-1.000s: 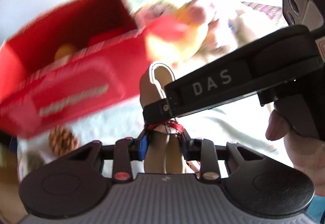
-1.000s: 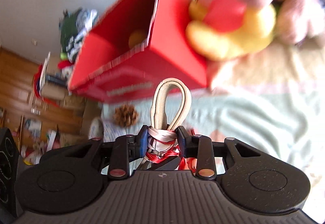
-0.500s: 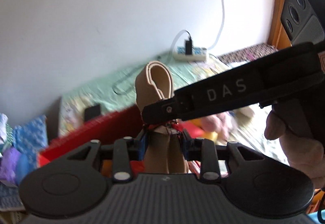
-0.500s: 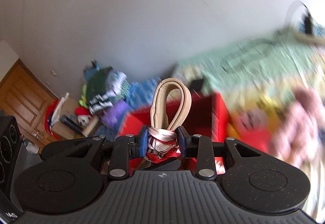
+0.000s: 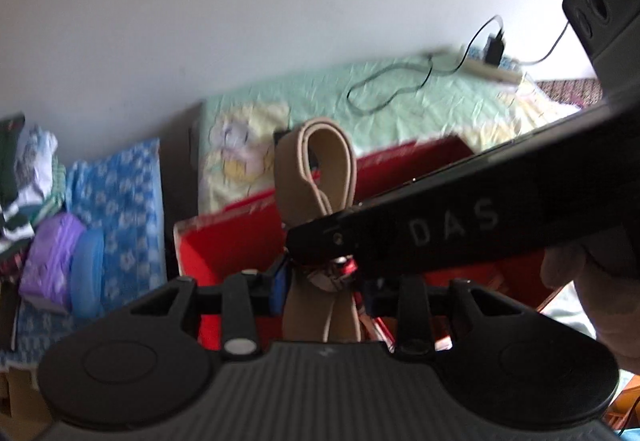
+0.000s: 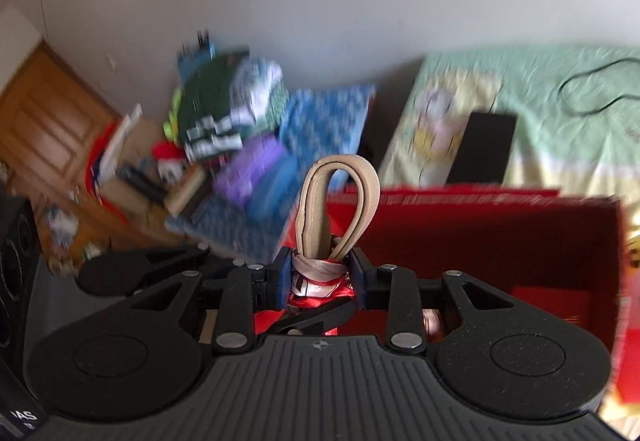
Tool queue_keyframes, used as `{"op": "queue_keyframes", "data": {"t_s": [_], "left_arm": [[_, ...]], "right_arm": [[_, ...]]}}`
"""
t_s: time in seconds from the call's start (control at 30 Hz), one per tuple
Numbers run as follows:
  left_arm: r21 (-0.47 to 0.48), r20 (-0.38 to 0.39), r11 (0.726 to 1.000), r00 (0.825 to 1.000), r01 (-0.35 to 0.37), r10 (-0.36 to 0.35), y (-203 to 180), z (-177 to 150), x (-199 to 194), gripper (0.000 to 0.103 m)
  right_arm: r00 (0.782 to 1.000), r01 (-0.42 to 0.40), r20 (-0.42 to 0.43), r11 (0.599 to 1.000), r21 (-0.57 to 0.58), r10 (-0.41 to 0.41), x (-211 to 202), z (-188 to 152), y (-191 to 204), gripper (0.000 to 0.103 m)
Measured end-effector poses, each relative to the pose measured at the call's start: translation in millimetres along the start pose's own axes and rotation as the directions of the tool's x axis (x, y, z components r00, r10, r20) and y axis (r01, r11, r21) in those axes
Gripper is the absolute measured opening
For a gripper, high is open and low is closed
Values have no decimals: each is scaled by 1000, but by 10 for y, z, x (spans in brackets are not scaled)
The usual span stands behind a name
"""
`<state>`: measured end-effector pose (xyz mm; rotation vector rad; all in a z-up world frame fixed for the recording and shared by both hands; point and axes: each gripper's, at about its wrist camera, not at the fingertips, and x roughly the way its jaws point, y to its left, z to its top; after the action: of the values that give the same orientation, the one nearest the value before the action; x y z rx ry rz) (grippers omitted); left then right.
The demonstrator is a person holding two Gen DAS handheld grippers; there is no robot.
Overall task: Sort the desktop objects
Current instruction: 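Lift the strapped item with the right gripper over the red box, then lower the strapped item into the red box and open the right gripper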
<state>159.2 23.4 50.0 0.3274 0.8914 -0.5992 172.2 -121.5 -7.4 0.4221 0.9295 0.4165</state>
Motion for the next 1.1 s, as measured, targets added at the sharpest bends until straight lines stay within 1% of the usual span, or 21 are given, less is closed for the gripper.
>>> {"op": "queue_keyframes", "data": {"t_s": [0.1,0.13,0.23,0.33,0.43,0.5,0.6,0.63,0.7,0.83,0.97,1.1], "left_arm": [[-21,-72,1000,997,9,-10,105,-92,293,34],[-27,-97,1000,995,12,-15,174,-43,457,34],[-51,-179,998,983,21,-30,232,-28,628,35],[-45,-242,999,970,19,-30,222,-43,764,37],[-27,-305,1000,952,10,-17,207,-52,942,41],[-15,-353,1000,935,1,-7,189,-67,1051,43],[-34,-423,999,906,19,-32,208,-73,1198,46],[-42,-437,999,899,27,-43,217,-64,1225,46],[-56,-445,998,894,37,-58,224,-47,1253,46],[-74,-472,995,877,64,-92,181,-18,1323,46],[-88,-484,990,864,109,-138,85,11,1360,46],[-102,-483,985,859,137,-169,21,40,1367,50]], "right_arm": [[998,17,-58,1000,-17,-18,269,-27,-41,33],[996,20,-82,1000,-21,-22,349,-25,-68,33],[988,37,-150,999,-9,-38,529,-14,-141,33],[976,47,-211,999,-10,-48,699,-46,-207,33],[962,57,-267,998,-7,-57,863,-86,-258,32],[951,73,-303,997,13,-66,963,-107,-318,32],[940,96,-330,995,20,-84,1041,-136,-391,32],[938,100,-335,995,24,-86,1046,-134,-411,32],[931,119,-350,993,18,-105,1042,-123,-440,32],[915,150,-380,989,6,-137,1012,-115,-514,31],[915,190,-358,981,-28,-187,941,-72,-570,31],[921,187,-339,981,-42,-190,889,-63,-620,31]]}}
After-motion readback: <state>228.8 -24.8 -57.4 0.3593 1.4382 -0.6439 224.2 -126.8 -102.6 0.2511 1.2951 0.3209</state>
